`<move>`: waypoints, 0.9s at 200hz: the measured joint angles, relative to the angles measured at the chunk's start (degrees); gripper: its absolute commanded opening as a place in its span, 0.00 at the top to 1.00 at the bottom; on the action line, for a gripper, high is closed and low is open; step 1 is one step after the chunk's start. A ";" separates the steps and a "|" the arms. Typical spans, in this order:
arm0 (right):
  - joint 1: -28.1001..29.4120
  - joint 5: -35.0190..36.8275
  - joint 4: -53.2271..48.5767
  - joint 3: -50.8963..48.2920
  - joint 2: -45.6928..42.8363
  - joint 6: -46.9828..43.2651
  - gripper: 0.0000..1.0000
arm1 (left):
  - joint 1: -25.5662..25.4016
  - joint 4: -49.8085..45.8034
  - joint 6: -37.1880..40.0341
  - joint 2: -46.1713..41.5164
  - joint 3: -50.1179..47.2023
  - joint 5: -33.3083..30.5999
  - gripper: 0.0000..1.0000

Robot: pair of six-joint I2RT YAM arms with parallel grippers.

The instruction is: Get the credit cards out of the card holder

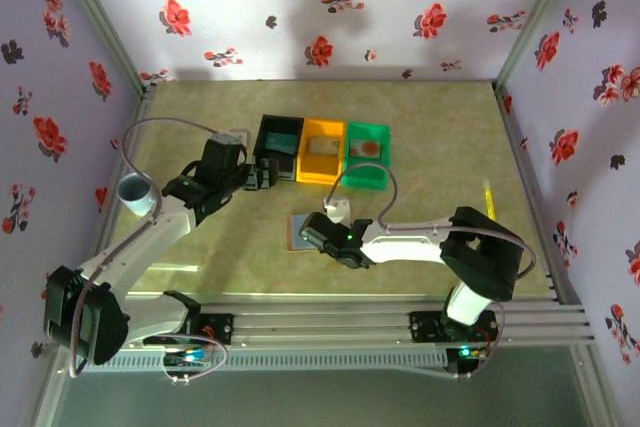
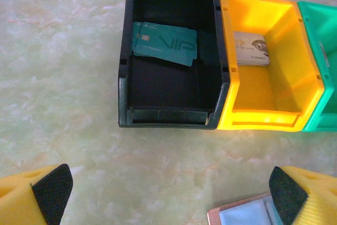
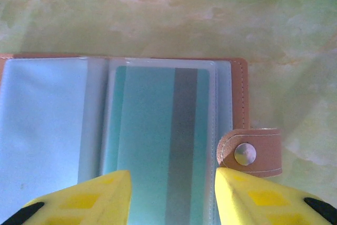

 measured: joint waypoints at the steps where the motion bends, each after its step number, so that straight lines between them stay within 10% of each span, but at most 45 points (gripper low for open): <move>1: 0.00 0.00 0.00 0.00 0.07 0.02 0.53 | -0.02 0.00 0.00 0.00 0.00 -0.02 0.00; 180: -0.87 -2.60 4.33 -4.39 -1.81 0.48 0.54 | -10.25 -12.92 -19.37 2.49 -0.24 6.36 0.00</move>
